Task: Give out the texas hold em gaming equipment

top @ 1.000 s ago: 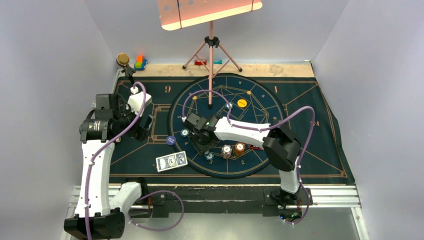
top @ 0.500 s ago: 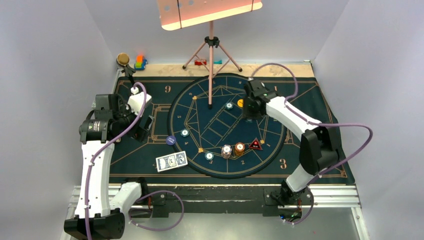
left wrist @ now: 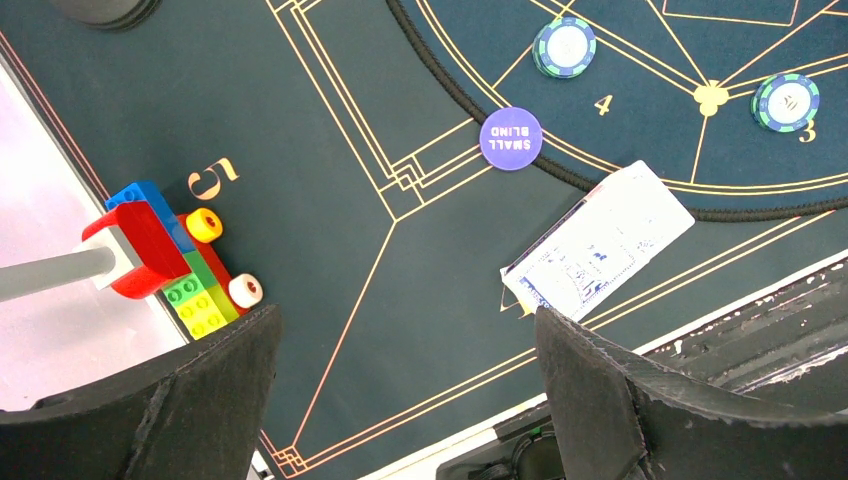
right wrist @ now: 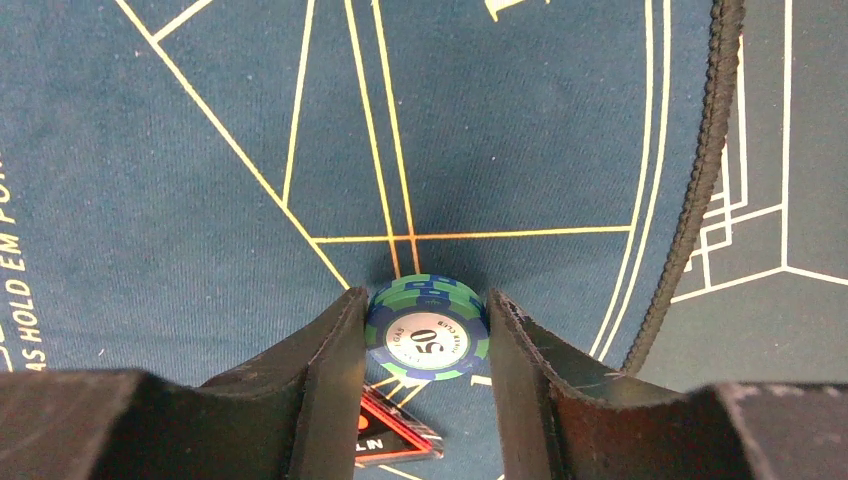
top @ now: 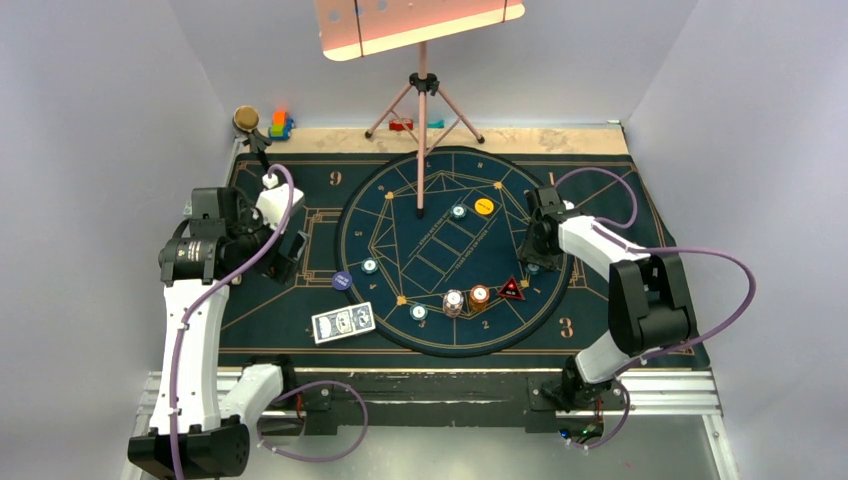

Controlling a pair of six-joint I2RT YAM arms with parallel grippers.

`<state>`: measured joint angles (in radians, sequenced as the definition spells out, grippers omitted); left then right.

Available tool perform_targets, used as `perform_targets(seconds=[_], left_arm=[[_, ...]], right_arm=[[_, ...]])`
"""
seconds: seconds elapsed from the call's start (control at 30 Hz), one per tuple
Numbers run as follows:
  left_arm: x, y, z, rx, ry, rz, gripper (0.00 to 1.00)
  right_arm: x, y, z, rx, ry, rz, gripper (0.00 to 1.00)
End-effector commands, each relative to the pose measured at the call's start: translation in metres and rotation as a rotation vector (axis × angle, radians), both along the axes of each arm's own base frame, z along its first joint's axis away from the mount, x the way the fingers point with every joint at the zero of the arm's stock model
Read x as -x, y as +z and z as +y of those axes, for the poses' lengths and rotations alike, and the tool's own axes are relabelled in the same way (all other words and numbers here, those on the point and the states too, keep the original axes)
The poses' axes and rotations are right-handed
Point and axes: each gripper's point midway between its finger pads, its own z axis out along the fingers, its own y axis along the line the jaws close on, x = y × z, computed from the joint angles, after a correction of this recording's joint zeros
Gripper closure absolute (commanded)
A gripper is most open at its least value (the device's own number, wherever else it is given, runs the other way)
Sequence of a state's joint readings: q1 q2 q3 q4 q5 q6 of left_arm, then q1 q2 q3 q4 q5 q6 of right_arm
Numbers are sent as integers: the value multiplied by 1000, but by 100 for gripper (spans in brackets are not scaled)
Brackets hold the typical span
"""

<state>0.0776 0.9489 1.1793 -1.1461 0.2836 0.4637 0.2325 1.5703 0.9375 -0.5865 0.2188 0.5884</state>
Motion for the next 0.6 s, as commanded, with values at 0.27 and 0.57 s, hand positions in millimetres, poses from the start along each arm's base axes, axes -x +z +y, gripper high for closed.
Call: perform_targets(seconds=[0.27, 0.57], left_arm=[[0, -2, -2, 13, -8, -4, 0], [-1, -1, -3, 23, -6, -1, 0]], right_arm=[[-16, 10, -13, 37, -60, -71, 22], [-27, 100, 47, 44, 177, -264, 12]])
